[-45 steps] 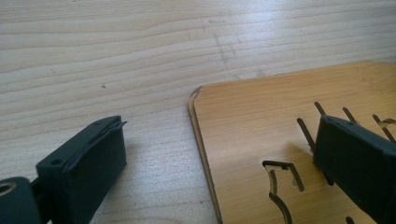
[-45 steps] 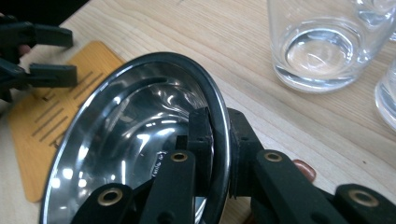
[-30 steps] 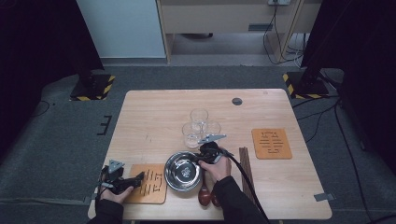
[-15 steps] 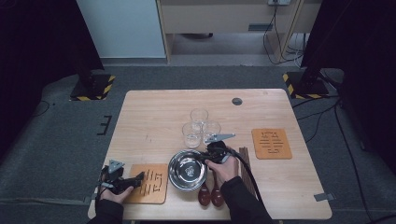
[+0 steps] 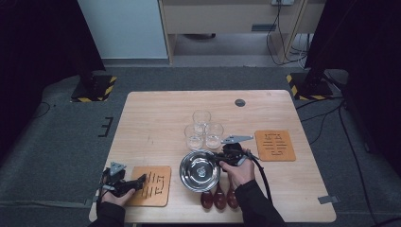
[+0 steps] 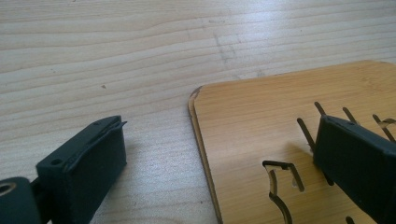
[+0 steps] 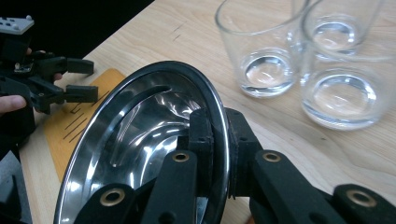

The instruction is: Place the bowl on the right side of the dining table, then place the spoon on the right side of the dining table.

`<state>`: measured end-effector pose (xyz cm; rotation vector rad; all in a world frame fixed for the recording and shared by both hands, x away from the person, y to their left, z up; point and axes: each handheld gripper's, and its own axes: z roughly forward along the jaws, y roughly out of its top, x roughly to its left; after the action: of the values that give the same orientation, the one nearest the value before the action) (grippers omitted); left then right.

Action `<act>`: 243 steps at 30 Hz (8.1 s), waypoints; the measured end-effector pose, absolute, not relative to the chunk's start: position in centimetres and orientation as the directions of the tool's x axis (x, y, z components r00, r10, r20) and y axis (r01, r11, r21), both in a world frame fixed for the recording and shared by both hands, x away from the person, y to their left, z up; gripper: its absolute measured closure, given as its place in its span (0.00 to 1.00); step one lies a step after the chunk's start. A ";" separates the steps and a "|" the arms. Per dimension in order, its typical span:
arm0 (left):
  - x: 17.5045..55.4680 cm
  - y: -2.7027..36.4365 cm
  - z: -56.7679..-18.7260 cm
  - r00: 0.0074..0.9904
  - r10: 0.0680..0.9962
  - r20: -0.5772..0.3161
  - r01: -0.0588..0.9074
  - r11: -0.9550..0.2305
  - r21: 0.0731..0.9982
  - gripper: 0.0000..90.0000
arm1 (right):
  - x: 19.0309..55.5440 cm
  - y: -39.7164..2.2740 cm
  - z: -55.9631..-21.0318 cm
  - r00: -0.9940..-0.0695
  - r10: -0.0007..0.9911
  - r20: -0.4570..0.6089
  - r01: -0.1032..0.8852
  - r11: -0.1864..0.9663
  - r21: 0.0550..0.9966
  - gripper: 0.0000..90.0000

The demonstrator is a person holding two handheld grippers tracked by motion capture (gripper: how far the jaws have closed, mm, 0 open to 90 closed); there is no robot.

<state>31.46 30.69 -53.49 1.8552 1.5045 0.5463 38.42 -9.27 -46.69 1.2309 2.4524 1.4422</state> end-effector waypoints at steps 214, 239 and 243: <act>30.9 30.4 -52.5 0.289 0.953 -0.088 0.647 -0.127 0.752 0.13 | 43.2 -32.9 -48.4 -0.083 0.977 0.196 0.564 -0.116 0.818 0.39; 29.6 27.4 -49.6 0.437 0.888 -0.146 0.571 -0.149 0.807 0.22 | 40.9 -29.2 -45.1 -0.322 0.924 0.204 0.512 -0.011 0.859 0.39; 29.5 26.6 -49.3 0.465 0.874 -0.144 0.562 -0.166 0.810 0.25 | 40.5 -28.4 -44.8 -0.356 0.912 0.206 0.504 0.002 0.864 0.39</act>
<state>29.51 26.61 -49.29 1.8519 1.2094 0.4553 40.50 -28.43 -44.77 1.4552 1.8686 1.3108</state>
